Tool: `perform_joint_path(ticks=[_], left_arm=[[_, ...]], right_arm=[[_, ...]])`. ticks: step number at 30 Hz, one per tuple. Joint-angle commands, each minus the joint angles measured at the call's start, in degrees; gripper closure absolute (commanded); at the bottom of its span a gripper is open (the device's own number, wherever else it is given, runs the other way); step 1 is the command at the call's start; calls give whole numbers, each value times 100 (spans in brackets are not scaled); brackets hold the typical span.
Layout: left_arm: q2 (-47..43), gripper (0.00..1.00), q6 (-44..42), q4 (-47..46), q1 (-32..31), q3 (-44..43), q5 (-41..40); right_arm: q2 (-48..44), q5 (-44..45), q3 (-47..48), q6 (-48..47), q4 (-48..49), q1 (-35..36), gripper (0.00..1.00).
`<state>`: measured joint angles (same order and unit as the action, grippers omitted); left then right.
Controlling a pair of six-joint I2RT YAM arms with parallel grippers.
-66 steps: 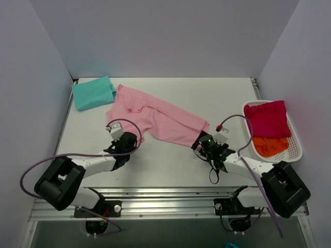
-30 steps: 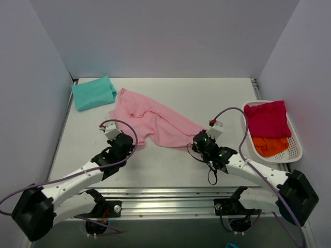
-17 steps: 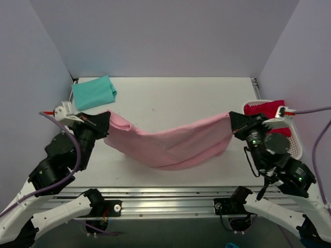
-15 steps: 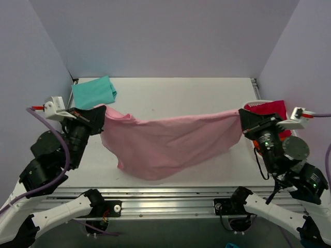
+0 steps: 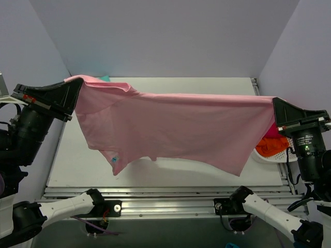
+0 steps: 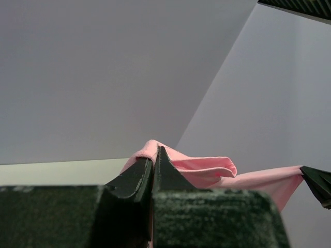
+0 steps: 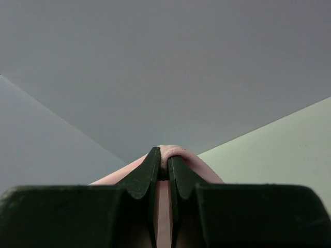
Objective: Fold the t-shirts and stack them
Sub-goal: Flatten the tshirt out
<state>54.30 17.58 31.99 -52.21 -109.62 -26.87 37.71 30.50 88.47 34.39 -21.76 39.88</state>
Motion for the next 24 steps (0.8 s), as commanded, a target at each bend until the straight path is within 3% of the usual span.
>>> perform_joint_path(ticks=[1, 9, 17, 24], left_arm=[[-43, 98, -387, 88, -18, -164, 384], [-166, 98, -501, -70, -18, -243, 1490], [-710, 98, -344, -254, 87, -16, 2835], [-1264, 98, -36, -474, 439, 240, 3706]], right_arm=[[227, -613, 320, -240, 75, -436, 100], [438, -1572, 918, -319, 137, -1323, 100], [500, -3636, 1181, -232, 901, -1851, 100], [439, -4605, 1822, 94, 963, -2703, 100]])
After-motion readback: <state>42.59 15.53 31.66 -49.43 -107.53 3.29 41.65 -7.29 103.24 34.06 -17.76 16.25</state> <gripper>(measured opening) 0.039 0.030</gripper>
